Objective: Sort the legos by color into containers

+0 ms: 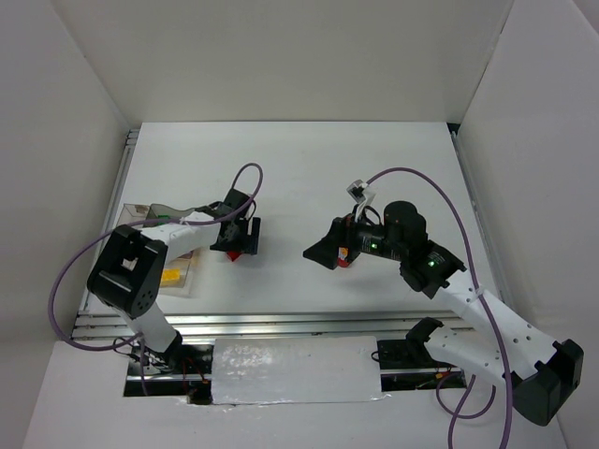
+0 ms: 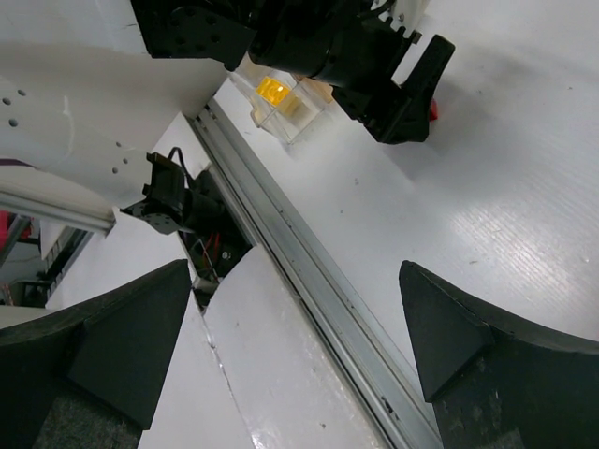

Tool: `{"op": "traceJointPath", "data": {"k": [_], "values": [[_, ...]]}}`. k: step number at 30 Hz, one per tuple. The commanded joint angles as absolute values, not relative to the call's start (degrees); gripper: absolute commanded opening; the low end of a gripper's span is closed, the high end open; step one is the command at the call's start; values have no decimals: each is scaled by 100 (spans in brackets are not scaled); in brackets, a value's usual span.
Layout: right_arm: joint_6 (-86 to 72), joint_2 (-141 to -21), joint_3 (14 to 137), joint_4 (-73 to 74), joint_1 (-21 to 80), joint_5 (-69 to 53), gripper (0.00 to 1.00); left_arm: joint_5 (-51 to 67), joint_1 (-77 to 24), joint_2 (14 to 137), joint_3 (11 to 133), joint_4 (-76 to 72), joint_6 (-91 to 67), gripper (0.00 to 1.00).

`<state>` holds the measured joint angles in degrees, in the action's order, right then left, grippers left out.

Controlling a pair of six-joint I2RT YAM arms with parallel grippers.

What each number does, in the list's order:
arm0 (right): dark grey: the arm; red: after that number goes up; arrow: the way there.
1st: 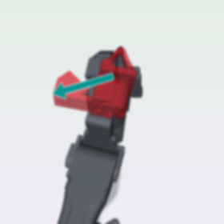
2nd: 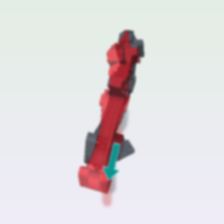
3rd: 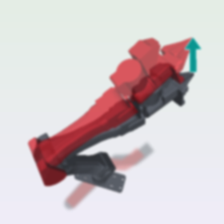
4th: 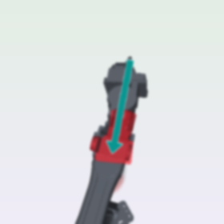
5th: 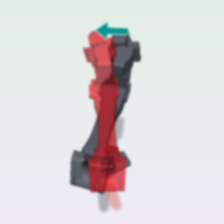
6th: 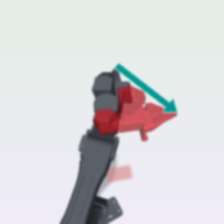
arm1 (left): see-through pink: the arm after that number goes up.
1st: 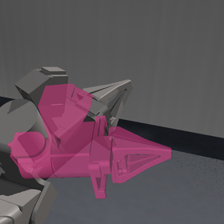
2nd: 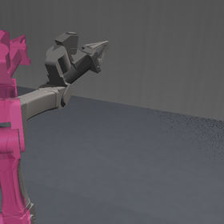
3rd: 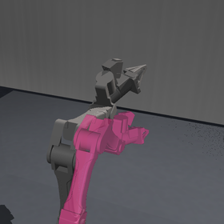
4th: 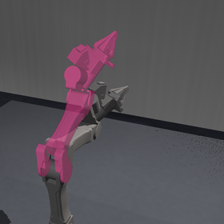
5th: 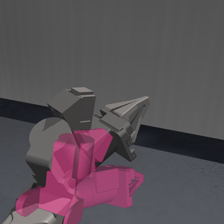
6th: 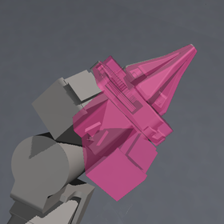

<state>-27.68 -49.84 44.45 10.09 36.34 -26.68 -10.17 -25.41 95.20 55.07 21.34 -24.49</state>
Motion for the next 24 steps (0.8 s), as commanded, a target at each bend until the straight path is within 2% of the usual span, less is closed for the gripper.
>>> {"op": "traceJointPath", "data": {"k": [1,4,6,9,10,11,12,16,24], "values": [[-2830,-4948,4377,694,3621,-2742,100,-835,-2505,9519,5441,2022,-2593,79],[-2856,-4957,4351,642,3621,-2777,100,-712,-2514,9387,5353,1934,-2645,71],[-2883,-4975,4333,598,3630,-2786,100,-651,-2505,9343,5291,1890,-2645,61],[-2909,-5001,4298,545,3621,-2743,100,-615,-2514,9264,5300,1898,-2689,30],[-2979,-4992,4280,501,3621,-2673,100,-589,-2522,9168,5291,1890,-2707,14],[-3058,-4975,4245,466,3630,-2567,100,-563,-2557,9080,5239,1820,-2707,10],[-3128,-4949,4176,448,3612,-2218,100,-484,-2584,8975,5221,1785,-2716,0],[-3759,-4913,4078,370,3560,-1504,100,-177,-2926,8046,5045,1434,-2699,0],[-4631,-5122,4033,-729,3559,-1283,99,17,-4411,6470,4483,204,-2330,0]]}}
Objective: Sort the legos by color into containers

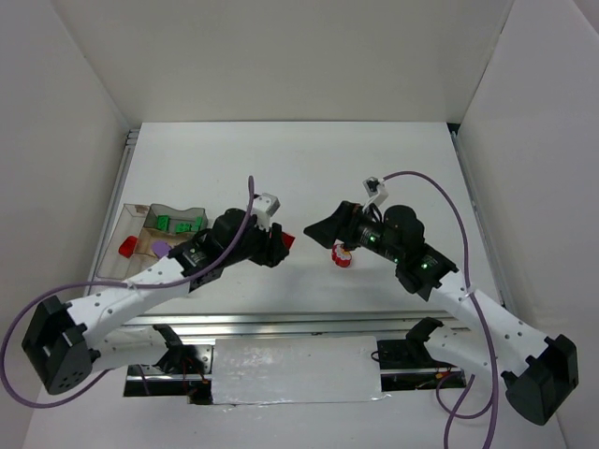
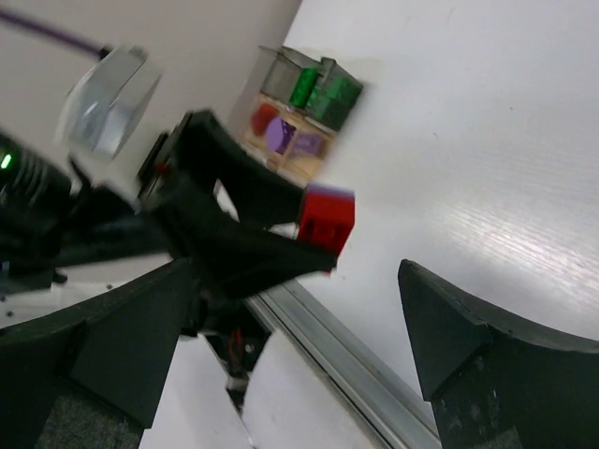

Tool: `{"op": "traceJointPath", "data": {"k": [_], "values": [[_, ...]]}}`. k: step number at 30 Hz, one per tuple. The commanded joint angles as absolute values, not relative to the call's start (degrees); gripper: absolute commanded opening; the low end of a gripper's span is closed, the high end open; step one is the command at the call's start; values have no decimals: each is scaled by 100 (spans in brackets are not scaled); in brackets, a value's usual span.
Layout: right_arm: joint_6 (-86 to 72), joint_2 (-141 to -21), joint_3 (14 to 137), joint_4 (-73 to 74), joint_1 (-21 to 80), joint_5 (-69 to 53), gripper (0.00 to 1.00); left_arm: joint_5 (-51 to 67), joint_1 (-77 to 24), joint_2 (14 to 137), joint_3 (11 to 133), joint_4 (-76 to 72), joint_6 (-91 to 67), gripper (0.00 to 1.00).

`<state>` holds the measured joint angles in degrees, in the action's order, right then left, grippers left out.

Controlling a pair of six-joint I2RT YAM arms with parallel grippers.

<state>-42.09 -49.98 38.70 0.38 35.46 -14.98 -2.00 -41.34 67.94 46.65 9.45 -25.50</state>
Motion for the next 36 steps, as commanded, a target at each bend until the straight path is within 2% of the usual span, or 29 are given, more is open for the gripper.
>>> {"op": "traceJointPath", "data": {"k": [1,5,6,9,19,21,23,24,25,27,29,30,31,33,34,36], "values": [[-4684,-5202,4086,-782,3664,-1222,98,78,-4586,6330,4456,133,-2242,0],[-4781,-5528,4350,-581,3911,-600,83,176,-4939,6100,4377,-202,-2083,0],[-4833,-5615,4420,-510,3937,-528,76,97,-5000,6047,4351,-263,-2083,0],[-4922,-5748,4473,-449,4104,-440,70,114,-5071,5898,4316,-413,-2066,0],[-4983,-5985,4324,-535,4553,-606,70,-272,-5115,5695,4526,-369,-1934,0],[-5045,-6012,4254,-693,4561,-737,67,-307,-5124,5687,4579,-308,-1907,0],[-5036,-6047,4254,-764,4570,-791,58,-316,-5124,5660,4588,-316,-1898,0],[-5036,-6082,4254,-791,4579,-835,46,-334,-5124,5651,4597,-316,-1907,0],[-5045,-6117,4271,-791,4579,-844,23,-404,-5124,5634,4588,-316,-1907,0],[-5089,-6135,4263,-835,4588,-870,10,-483,-5124,5572,4570,-299,-1916,0],[-5107,-6126,4228,-905,4579,-958,6,-676,-5124,5511,4579,-264,-1942,14],[-5098,-6126,4201,-1079,4588,-1002,0,-720,-5124,5502,4579,-211,-1934,23],[-5028,-6100,4114,-1220,4570,-1159,0,-747,-5124,5476,4588,-202,-1934,43],[-4914,-6091,4008,-1719,4544,-1414,0,-738,-5124,5432,4579,-202,-1951,71],[-4852,-6091,3930,-1853,4492,-1589,0,-669,-5124,5379,4579,-202,-1960,99],[-4738,-6091,3859,-2230,4386,-1818,0,-458,-5124,5335,4562,-228,-1907,99]]}}
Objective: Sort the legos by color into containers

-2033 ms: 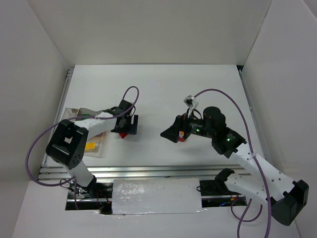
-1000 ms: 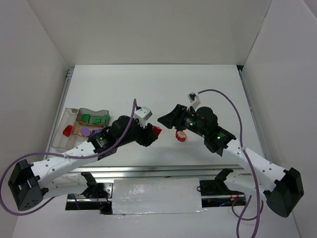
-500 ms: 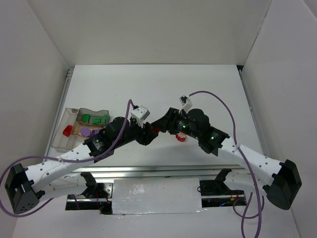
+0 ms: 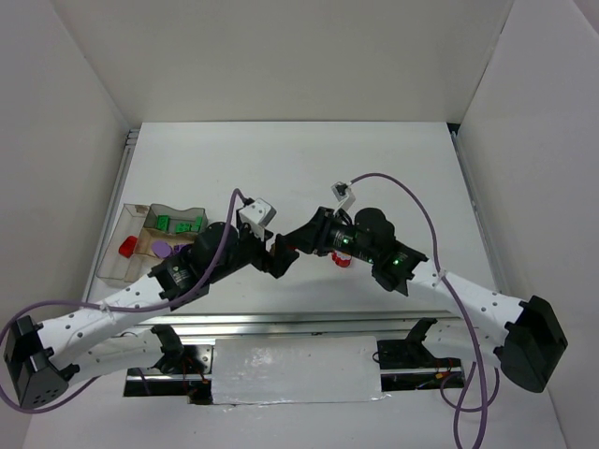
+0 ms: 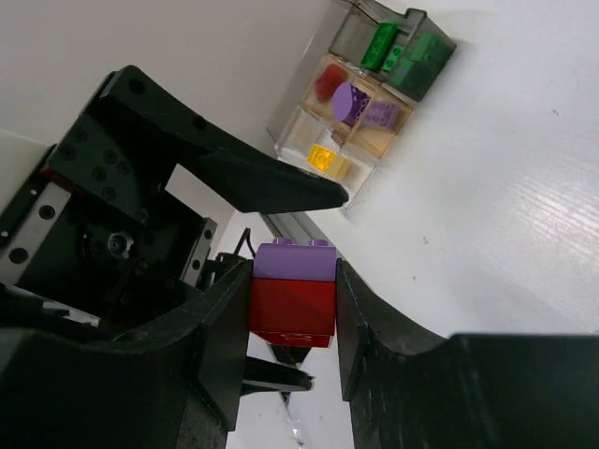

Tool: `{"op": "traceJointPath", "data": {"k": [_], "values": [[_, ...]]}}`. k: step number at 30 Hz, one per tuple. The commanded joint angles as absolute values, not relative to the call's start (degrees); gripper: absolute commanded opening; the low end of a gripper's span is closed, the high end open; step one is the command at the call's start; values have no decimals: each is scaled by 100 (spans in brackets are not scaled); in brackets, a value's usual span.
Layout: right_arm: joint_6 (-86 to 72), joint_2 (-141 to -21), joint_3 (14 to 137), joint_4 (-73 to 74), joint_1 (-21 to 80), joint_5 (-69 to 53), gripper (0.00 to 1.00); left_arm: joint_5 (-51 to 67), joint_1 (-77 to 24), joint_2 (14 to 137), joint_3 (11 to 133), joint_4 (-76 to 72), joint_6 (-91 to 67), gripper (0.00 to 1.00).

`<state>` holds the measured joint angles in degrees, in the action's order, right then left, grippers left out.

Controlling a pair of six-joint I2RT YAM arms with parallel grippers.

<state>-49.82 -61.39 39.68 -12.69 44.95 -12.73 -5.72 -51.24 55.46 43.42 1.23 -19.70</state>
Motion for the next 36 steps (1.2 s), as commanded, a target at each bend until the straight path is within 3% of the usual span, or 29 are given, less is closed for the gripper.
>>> {"op": "traceJointPath", "data": {"k": [1,6,9,14,20,23,24,27,31,34,35,36], "values": [[-4572,-6056,3771,-2372,4247,-2089,0,-379,-5124,5300,4596,-81,-1881,99],[-3701,-5627,3604,-2663,3754,-2933,0,-53,-5124,5256,5263,1097,-1855,100],[-3306,-5415,3551,-3084,3463,-4286,0,727,-5124,5177,5519,1599,-1705,100],[-3190,-5370,3489,-3952,3445,-5956,0,2362,-5124,4992,5380,1363,-1406,100],[-3603,-5537,3498,-4623,3489,-6574,0,2557,-5124,5036,5247,1134,-1441,97],[-3560,-5546,3498,-4518,3489,-6548,0,2882,-5124,5027,5247,950,-1450,83],[-3507,-5537,3507,-4483,3498,-6539,0,2944,-5124,5001,5238,845,-1450,72],[-3472,-5502,3516,-4430,3507,-6530,0,3111,-5124,4949,5256,765,-1441,52],[-3296,-5528,3612,-4123,3612,-6425,0,3138,-5124,4904,5203,598,-1494,56],[-3278,-5563,3639,-4096,3691,-6328,0,3190,-5124,4957,5177,527,-1529,75],[-3270,-5598,3665,-4087,3735,-6293,0,3199,-5124,4974,5177,519,-1538,75],[-3243,-5607,3674,-4070,3753,-6293,0,3225,-5124,5018,5194,510,-1538,62]]}}
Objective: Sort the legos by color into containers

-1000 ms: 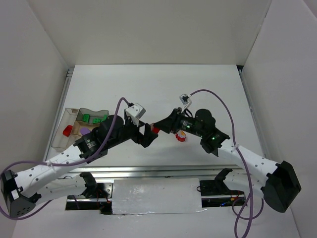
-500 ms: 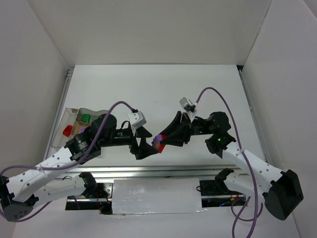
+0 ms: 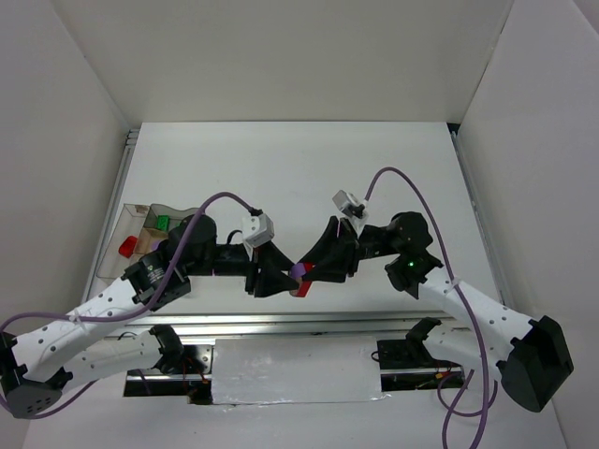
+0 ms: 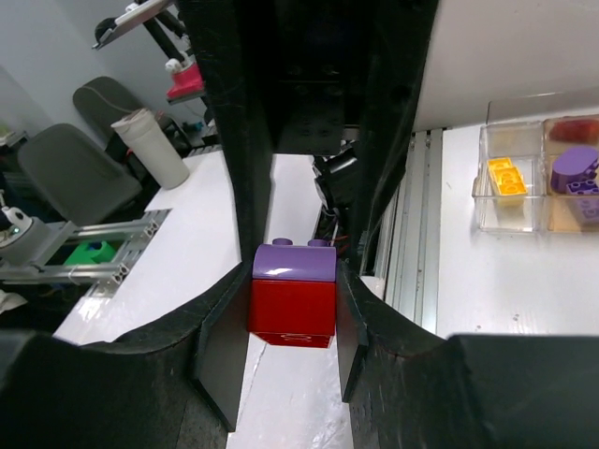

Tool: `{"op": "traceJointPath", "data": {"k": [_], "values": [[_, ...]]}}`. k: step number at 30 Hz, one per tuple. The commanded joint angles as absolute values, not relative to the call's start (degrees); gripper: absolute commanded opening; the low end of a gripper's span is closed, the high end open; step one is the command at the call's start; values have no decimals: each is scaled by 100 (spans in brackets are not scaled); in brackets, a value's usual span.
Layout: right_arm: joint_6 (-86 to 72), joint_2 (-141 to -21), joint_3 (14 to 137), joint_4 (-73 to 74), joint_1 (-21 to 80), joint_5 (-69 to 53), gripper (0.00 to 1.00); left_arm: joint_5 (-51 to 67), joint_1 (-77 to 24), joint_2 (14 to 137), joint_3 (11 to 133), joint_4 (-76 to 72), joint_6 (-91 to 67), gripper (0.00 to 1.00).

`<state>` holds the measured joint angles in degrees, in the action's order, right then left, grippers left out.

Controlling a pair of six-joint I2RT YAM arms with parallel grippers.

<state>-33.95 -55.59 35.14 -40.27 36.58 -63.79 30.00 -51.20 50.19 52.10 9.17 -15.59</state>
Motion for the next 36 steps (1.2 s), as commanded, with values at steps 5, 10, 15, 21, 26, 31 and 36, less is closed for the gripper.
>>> {"op": "traceJointPath", "data": {"k": [5,10,15,21,26,31,36], "values": [[-3261,-5590,3691,-4017,3771,-6170,0,3234,-5124,5036,5212,536,-1477,30],[-3269,-5581,3691,-3929,3797,-6073,11,3112,-5124,4852,5159,475,-1450,0],[-3226,-5529,3621,-3797,3771,-5960,97,2760,-5124,4535,5045,457,-1450,0],[-3032,-5458,3551,-3541,3771,-5721,95,2777,-5124,4500,5089,510,-1433,0],[-3418,-5625,3516,-4086,3788,-5941,71,2760,-5124,4544,5106,439,-1476,0],[-3577,-5792,3525,-4438,3823,-6073,20,2462,-5124,4553,5159,492,-1494,0],[-2991,-5617,3358,-3992,3736,-5986,0,479,-5063,4491,5422,1185,-1801,0]]}}
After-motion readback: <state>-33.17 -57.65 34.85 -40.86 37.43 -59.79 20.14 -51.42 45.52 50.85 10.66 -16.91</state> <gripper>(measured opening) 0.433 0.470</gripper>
